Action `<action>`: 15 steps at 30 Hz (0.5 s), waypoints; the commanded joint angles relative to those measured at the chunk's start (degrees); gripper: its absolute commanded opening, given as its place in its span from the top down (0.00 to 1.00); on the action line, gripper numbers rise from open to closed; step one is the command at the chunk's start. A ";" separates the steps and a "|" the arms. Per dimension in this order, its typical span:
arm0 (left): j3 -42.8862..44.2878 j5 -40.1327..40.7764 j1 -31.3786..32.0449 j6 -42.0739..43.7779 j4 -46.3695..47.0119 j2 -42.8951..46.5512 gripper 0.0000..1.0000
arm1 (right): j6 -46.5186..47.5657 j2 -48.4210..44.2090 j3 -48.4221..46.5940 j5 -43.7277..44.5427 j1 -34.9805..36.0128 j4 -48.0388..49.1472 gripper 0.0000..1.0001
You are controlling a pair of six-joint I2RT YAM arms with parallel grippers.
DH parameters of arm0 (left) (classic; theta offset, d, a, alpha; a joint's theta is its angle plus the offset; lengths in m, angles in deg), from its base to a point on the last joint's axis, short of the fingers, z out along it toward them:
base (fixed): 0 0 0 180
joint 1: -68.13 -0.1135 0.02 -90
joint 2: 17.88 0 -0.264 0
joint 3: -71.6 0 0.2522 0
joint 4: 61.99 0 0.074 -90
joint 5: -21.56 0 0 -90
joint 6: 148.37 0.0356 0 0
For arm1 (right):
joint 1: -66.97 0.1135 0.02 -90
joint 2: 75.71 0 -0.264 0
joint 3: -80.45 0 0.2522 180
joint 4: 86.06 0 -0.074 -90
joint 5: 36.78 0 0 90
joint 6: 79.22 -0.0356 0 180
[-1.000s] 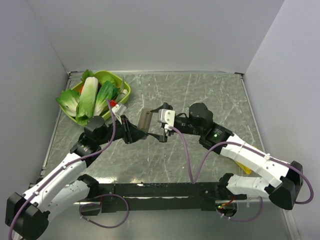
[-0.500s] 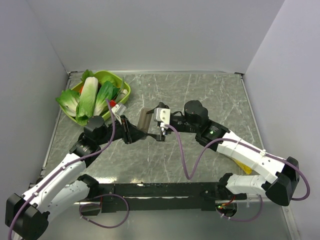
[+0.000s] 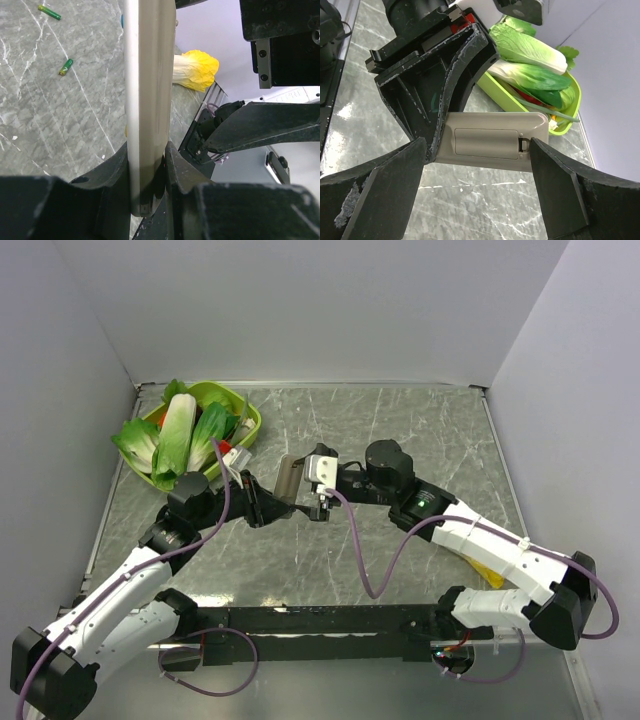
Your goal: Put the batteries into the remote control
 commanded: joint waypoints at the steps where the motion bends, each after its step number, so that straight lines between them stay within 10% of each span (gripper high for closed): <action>1: 3.22 -0.83 0.43 0.77 2.61 1.04 0.98 | 1.75 1.00 -3.80 0.52 0.36 -1.98 0.09; 15: 4.98 -0.13 0.43 -0.11 2.61 2.44 0.98 | 2.01 4.78 -7.05 3.41 1.77 -11.83 0.11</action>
